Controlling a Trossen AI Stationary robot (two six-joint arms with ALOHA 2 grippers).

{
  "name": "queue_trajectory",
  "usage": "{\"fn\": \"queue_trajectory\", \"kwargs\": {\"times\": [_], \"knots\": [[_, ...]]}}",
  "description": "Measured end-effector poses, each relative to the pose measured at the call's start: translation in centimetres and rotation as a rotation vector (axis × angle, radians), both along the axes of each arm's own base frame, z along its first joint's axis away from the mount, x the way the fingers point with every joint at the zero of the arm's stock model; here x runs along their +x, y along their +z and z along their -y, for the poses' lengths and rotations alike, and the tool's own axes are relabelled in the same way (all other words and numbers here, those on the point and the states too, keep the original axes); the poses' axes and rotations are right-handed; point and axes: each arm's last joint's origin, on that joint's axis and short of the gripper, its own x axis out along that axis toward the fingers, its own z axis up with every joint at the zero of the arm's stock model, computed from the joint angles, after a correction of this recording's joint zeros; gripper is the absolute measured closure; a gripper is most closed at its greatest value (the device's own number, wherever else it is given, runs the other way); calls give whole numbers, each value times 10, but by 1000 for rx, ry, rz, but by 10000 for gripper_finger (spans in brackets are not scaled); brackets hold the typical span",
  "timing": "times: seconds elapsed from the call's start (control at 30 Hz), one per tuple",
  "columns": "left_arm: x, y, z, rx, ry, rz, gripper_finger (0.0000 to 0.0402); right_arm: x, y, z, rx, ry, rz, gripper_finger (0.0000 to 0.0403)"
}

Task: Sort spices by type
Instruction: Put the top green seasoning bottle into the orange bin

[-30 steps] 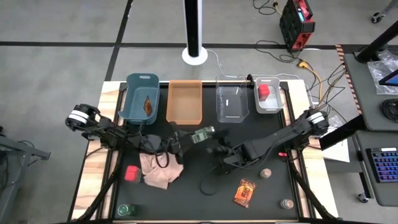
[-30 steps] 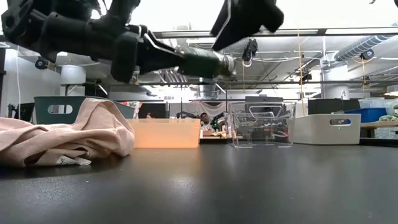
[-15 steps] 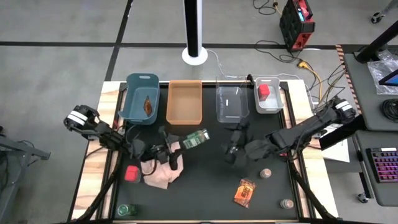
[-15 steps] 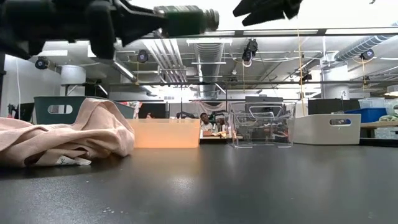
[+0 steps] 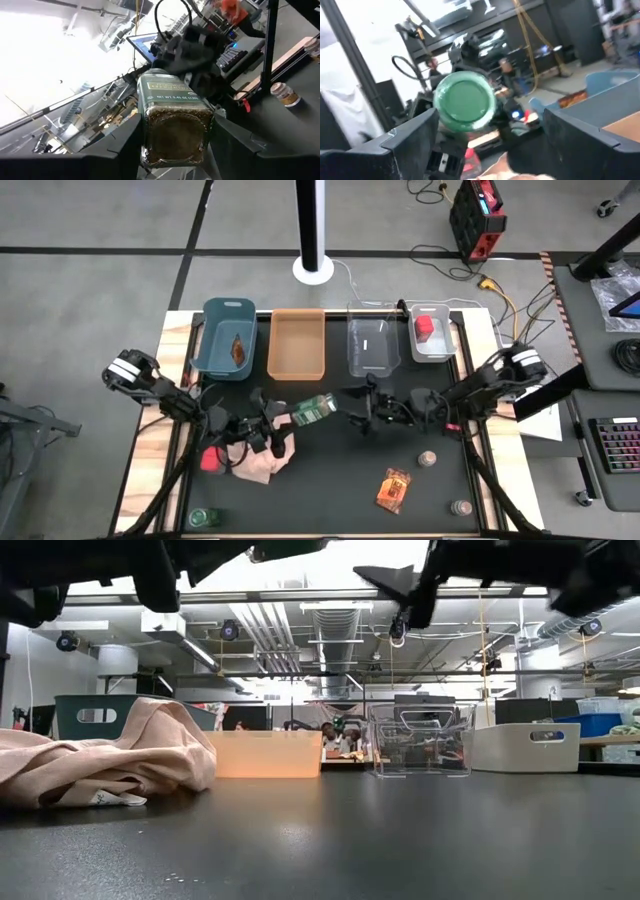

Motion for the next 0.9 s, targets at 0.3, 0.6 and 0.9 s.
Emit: {"fn": "queue_trajectory", "kwargs": {"times": [0.3,0.6,0.9], "knots": [[1,3,0,15,29,9,222,26,16,-1,-62,53,48,57],[6,8,1,-6,65,14,222,40,25,-4,-155,31,-27,85],[8,11,2,7,76,21,217,44,29,-5,-186,25,-42,166]]}}
